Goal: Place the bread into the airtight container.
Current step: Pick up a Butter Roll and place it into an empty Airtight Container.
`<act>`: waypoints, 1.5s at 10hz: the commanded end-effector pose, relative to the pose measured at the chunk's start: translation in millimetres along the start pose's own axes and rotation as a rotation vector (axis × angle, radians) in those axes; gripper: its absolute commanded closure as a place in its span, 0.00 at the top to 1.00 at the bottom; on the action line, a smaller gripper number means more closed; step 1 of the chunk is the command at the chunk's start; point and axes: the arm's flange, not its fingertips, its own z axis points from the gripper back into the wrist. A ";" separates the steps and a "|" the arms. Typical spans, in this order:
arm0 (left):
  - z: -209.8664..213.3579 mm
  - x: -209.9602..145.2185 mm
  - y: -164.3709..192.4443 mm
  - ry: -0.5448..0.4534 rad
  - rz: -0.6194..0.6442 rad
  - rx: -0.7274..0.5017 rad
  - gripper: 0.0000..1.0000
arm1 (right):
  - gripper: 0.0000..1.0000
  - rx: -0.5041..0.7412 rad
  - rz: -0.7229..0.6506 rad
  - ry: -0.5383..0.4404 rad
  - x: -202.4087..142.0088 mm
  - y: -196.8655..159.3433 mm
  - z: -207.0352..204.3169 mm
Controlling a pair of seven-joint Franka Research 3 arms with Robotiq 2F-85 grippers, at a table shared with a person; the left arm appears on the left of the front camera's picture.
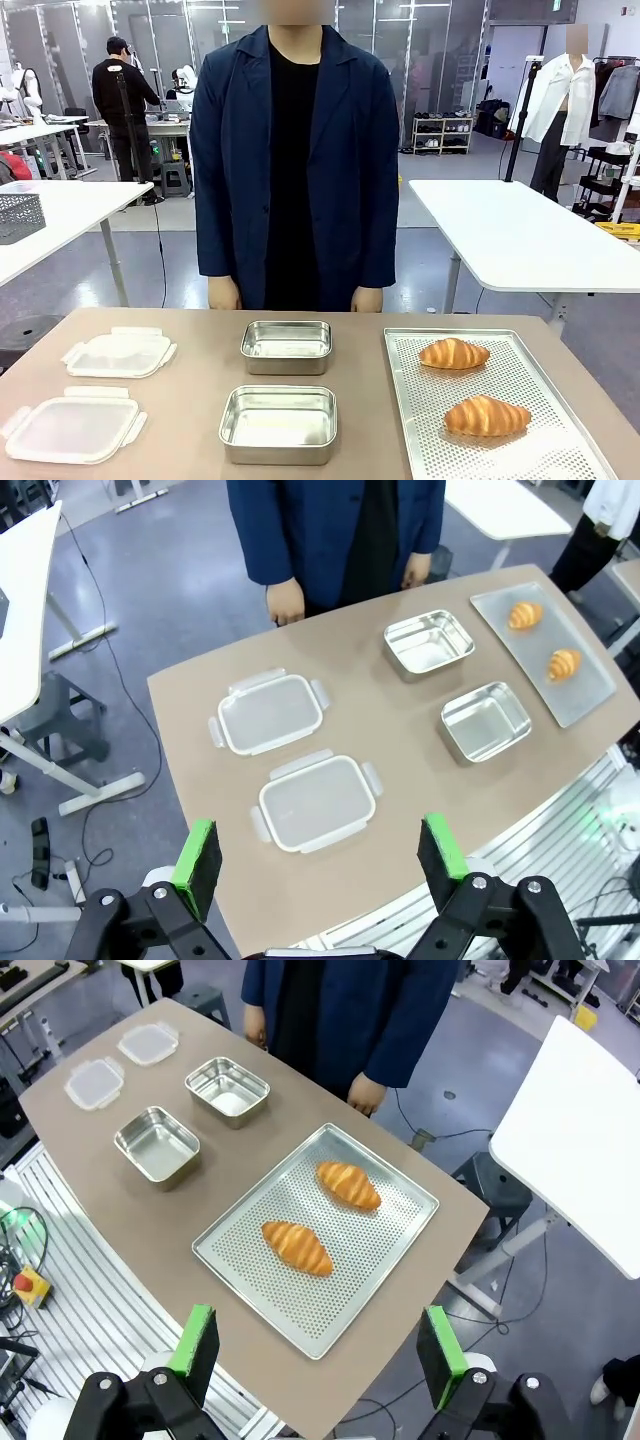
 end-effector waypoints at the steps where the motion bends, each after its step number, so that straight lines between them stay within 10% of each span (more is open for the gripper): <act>1: 1.6 3.8 0.7 0.012 -0.004 0.010 1.00 | 1.00 0.001 0.004 -0.004 0.4 0.6 0.8; 7: 1.6 3.8 0.7 0.012 -0.004 0.010 1.00 | 1.00 0.017 0.648 0.353 62.8 35.1 -110.7; 15: 1.6 3.8 0.7 0.012 -0.004 0.010 1.00 | 1.00 0.170 0.684 0.560 -21.8 46.5 -352.3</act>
